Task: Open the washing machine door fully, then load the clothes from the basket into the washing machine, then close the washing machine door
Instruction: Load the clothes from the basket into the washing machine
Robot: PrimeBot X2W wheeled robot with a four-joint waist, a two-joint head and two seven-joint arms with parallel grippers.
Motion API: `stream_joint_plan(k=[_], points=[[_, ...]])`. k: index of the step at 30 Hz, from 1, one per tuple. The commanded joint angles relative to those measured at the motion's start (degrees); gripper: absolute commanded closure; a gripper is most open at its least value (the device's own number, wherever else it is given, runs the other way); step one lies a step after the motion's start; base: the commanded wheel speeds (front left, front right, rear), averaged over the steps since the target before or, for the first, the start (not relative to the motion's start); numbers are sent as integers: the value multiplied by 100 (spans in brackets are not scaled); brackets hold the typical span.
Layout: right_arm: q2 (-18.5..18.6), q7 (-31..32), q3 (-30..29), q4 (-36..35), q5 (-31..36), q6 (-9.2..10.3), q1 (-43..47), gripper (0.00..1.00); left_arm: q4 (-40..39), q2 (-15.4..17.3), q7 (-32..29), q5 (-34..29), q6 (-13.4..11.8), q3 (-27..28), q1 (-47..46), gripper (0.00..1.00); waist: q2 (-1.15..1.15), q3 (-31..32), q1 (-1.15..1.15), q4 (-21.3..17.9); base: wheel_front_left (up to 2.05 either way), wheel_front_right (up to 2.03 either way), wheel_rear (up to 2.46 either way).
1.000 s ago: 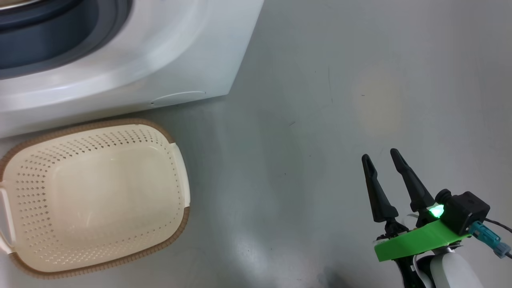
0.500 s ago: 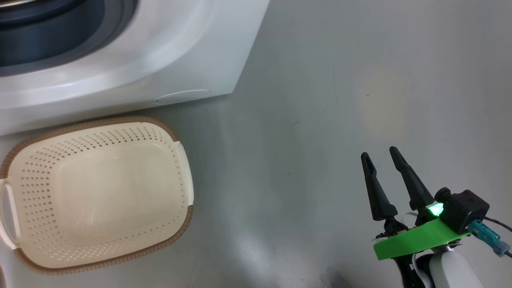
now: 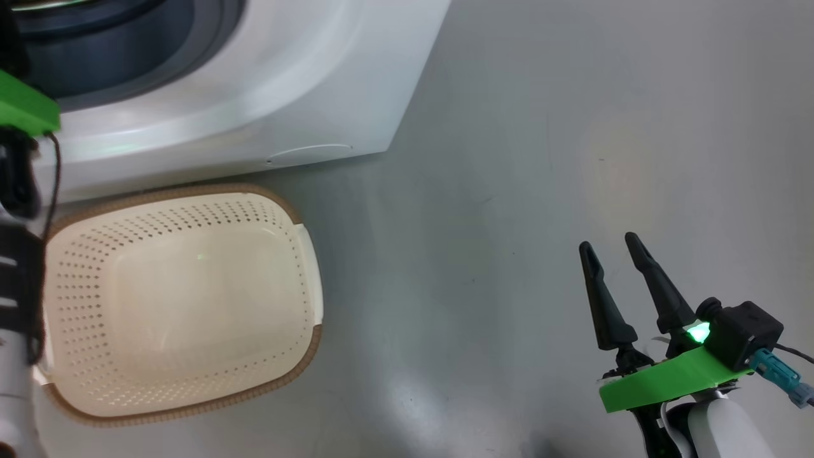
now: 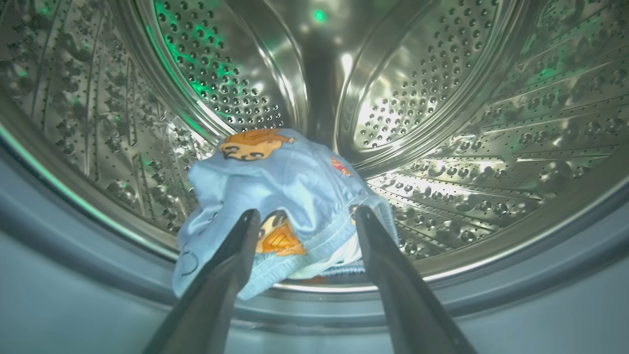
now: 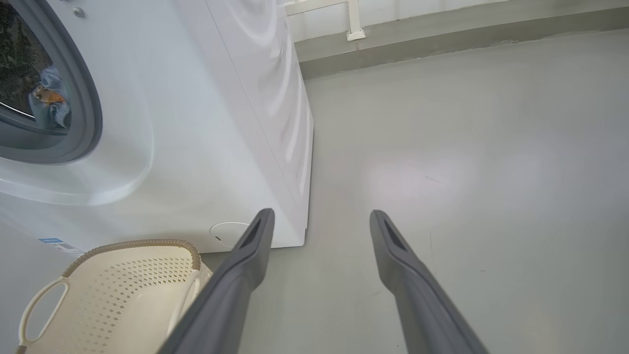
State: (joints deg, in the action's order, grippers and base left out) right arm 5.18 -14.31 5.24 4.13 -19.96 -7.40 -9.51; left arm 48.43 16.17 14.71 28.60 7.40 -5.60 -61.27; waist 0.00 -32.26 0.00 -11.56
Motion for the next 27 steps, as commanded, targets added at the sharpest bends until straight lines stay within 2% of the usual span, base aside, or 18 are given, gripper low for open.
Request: stream_joint_plan(k=[1, 13, 27], points=[[70, -69, 109, -127, 41, -9, -1, 0, -189, 214, 29, -16, 9, 133, 136, 0, 0, 33, 0, 46, 0, 0, 0], [236, -69, -10, -115, 66, -9, 87, 0, -855, -196, 29, -323, 9, 270, 1192, 0, 0, 305, 0, 338, 0, 0, 0], [478, -69, -127, -25, 62, -9, 407, 0, -1561, -512, 29, -549, 9, 470, 2481, 0, 0, 917, 0, 676, 0, 0, 0]])
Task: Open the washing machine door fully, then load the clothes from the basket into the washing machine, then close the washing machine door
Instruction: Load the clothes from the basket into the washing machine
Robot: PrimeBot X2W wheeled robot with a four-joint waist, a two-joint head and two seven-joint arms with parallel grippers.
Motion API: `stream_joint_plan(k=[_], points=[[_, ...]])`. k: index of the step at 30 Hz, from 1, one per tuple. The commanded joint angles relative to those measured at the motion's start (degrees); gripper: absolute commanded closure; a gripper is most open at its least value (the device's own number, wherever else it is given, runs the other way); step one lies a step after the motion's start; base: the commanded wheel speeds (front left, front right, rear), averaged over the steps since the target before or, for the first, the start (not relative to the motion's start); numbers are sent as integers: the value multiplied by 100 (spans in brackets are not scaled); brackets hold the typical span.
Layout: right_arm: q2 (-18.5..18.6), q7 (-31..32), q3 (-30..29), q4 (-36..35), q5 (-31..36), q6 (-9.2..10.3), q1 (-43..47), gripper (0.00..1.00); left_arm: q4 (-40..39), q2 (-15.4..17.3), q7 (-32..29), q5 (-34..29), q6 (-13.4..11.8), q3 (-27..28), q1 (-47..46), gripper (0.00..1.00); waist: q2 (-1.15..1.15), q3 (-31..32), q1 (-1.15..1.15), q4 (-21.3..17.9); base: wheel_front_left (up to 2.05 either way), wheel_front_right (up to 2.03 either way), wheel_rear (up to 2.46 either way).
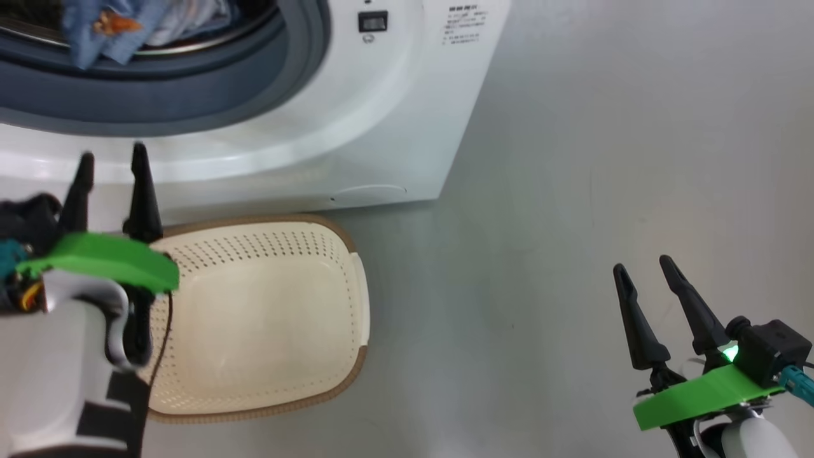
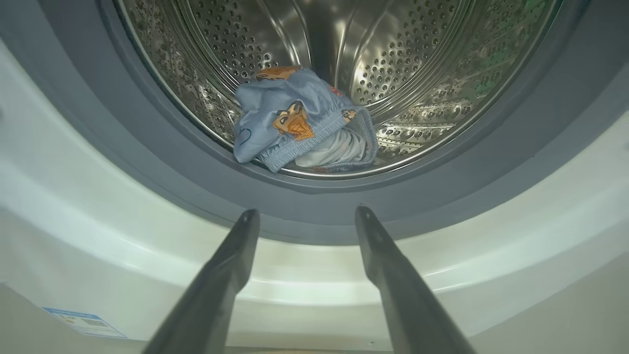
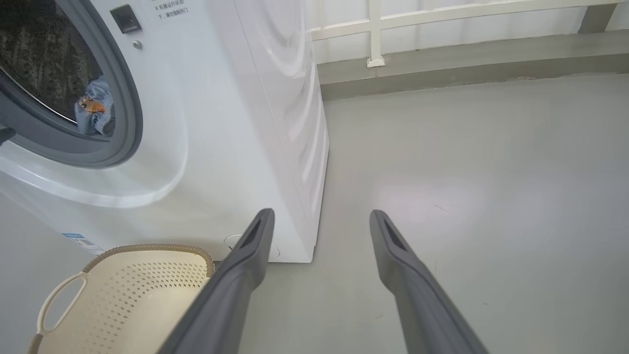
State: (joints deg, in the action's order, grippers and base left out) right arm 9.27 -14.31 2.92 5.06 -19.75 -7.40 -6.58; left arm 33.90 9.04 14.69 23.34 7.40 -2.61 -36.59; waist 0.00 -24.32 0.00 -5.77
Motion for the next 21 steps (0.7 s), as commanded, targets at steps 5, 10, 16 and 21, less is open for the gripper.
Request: stream_joint_plan(k=[5, 10, 16, 21], points=[[163, -69, 80, -55, 19, -9, 302, 0, -344, 113, 30, -134, 9, 277, 537, 0, 0, 456, 0, 202, 0, 0, 0], [247, -69, 55, -10, -11, -9, 514, 0, -544, 61, 30, -224, 9, 329, 1017, 0, 0, 777, 0, 289, 0, 0, 0], [343, -69, 35, 15, -55, -9, 793, 0, -868, -30, 30, -315, 9, 461, 1702, 0, 0, 1172, 0, 364, 0, 0, 0], [390, -69, 9, 13, -79, -9, 968, 0, -1090, -86, 30, -369, 9, 543, 2127, 0, 0, 1370, 0, 402, 0, 0, 0]])
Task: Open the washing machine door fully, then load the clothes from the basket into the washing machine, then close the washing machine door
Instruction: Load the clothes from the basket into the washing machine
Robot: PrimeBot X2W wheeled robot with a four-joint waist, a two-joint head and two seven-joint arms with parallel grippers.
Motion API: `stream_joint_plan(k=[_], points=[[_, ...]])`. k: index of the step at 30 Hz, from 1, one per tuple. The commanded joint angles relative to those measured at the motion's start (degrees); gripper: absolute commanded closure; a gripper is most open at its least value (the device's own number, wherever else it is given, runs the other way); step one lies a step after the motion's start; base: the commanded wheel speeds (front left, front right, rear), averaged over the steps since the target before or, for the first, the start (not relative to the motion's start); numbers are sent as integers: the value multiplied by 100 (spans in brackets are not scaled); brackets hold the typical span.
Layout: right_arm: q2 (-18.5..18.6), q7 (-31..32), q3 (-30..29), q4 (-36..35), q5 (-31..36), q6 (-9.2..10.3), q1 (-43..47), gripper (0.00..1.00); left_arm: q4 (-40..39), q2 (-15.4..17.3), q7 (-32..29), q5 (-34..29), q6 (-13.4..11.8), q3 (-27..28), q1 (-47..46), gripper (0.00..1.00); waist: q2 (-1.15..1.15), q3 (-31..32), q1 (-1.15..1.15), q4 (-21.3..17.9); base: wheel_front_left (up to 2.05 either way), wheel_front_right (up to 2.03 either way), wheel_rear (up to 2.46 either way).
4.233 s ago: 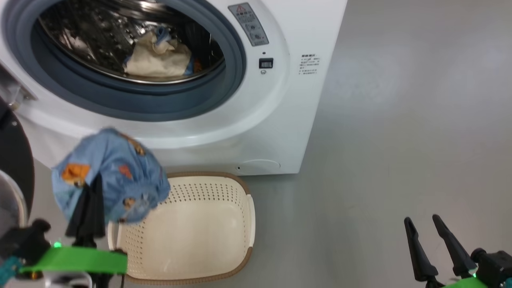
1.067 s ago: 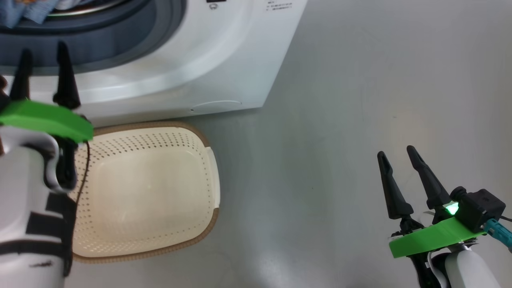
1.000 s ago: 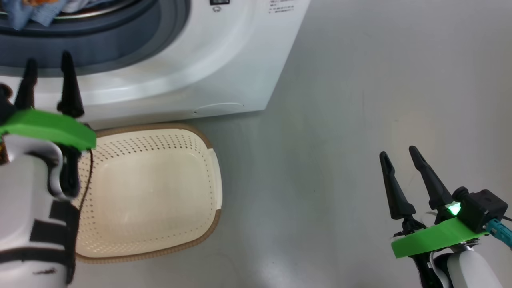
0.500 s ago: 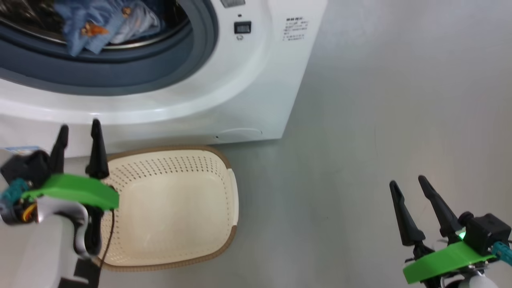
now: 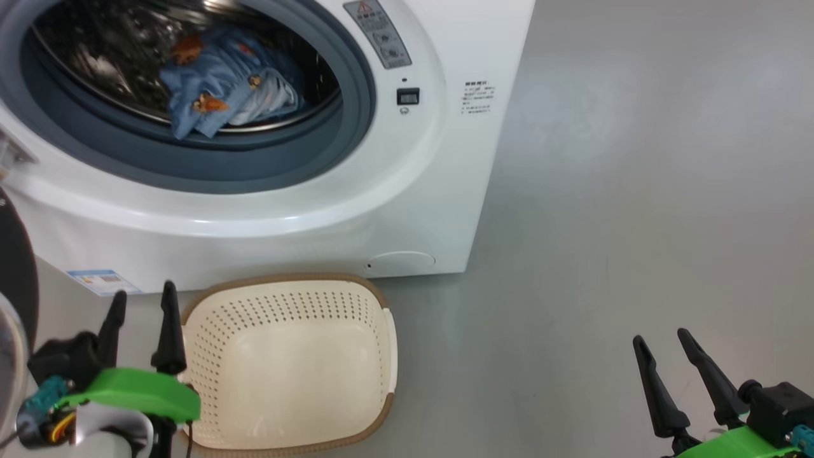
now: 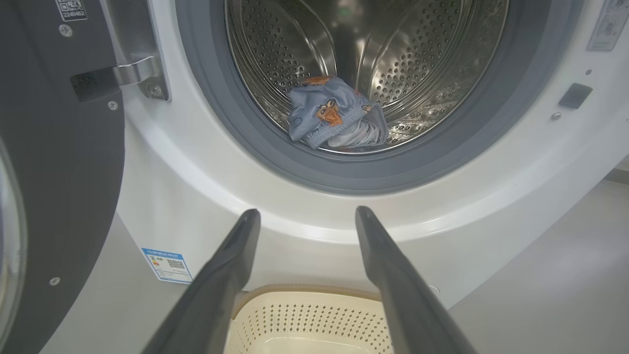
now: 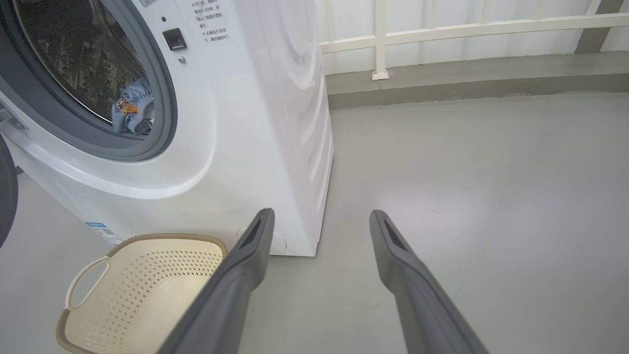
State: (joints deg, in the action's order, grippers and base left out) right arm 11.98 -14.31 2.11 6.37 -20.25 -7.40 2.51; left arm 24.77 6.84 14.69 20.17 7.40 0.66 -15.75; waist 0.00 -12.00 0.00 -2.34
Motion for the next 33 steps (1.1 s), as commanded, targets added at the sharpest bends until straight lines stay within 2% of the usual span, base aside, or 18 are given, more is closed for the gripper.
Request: stream_joint_plan(k=[1, 21, 33], points=[[127, -69, 85, -123, -34, -9, 88, 0, -227, 124, 30, -61, 9, 232, 117, 0, 0, 162, 0, 64, 0, 0, 0], [157, -69, -103, -155, -64, -9, 641, 0, -1185, -36, 30, -288, 9, 549, 1514, 0, 0, 729, 0, 143, 0, 0, 0], [157, -69, -151, -203, -62, -9, 725, 0, -1349, -70, 30, -328, 9, 519, 1645, 0, 0, 779, 0, 137, 0, 0, 0]])
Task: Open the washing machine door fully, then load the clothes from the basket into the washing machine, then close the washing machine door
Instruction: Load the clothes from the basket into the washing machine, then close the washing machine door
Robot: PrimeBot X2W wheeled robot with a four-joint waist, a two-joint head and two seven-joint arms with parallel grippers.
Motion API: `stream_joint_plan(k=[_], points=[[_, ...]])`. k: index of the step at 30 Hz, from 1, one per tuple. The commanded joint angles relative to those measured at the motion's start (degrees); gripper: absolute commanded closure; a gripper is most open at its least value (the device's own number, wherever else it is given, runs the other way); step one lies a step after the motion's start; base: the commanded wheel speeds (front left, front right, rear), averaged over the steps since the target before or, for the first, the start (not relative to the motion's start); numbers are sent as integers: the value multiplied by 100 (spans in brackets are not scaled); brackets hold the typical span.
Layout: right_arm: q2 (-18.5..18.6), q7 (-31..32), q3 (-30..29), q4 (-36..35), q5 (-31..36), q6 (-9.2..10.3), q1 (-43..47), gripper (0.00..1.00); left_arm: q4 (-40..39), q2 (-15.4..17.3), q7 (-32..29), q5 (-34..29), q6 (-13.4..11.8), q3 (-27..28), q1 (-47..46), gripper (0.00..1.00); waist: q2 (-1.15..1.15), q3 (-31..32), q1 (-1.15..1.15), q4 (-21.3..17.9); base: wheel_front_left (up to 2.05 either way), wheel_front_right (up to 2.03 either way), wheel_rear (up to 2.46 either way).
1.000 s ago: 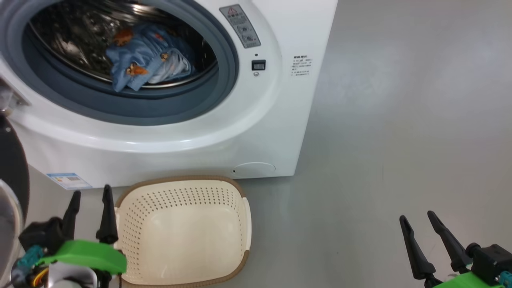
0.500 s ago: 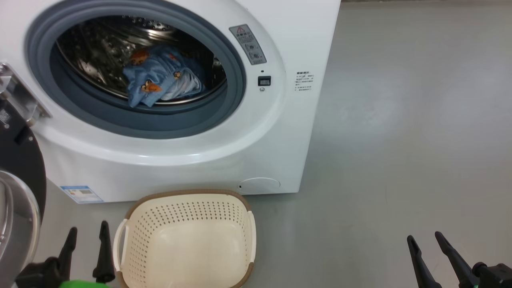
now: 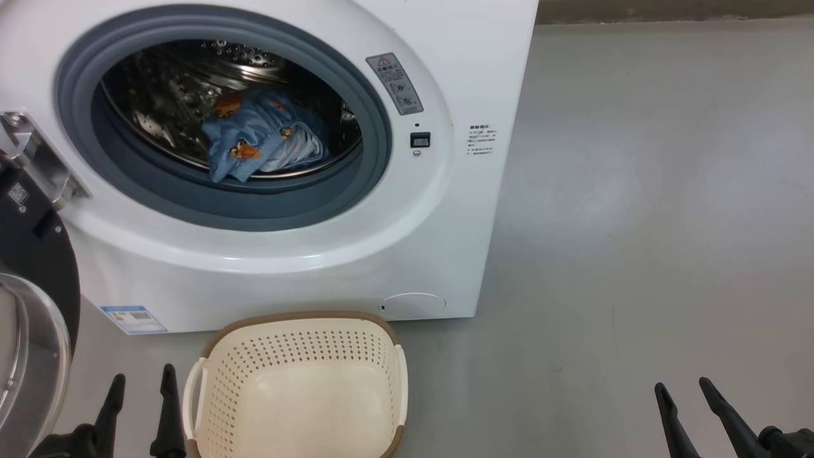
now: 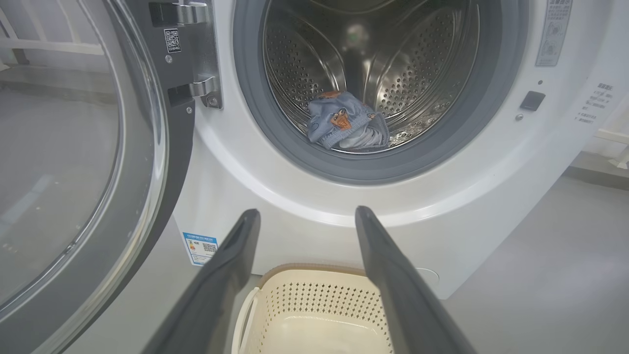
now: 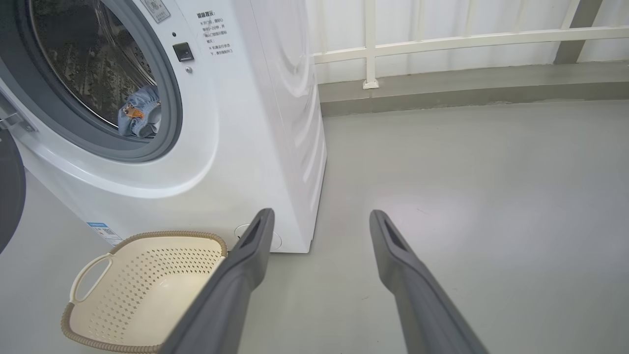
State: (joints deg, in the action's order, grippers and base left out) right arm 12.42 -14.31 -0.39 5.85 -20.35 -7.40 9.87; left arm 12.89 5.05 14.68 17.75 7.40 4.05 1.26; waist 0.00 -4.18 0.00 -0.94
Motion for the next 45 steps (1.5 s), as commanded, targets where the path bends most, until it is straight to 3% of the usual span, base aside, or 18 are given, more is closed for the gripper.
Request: stream_joint_plan(k=[1, 17, 34, 45], points=[[112, -69, 97, -154, -52, -9, -9, 0, -170, 112, 32, -87, 9, 176, -55, 0, 0, -7, 0, -3, 0, 0, 0], [81, -69, 83, -190, -38, -9, -20, 0, -241, 161, 32, -16, 9, 76, -72, 0, 0, -62, 0, 17, -5, 5, 0], [65, -69, 89, -185, -35, -9, -35, 0, -346, 231, 32, 100, 9, -24, -34, 0, 0, -67, 0, 11, -114, 114, 0], [71, -69, 85, -188, -37, -9, -32, 0, -388, 253, 32, 123, 9, -53, -23, 0, 0, -50, 0, 20, -20, 20, 0]])
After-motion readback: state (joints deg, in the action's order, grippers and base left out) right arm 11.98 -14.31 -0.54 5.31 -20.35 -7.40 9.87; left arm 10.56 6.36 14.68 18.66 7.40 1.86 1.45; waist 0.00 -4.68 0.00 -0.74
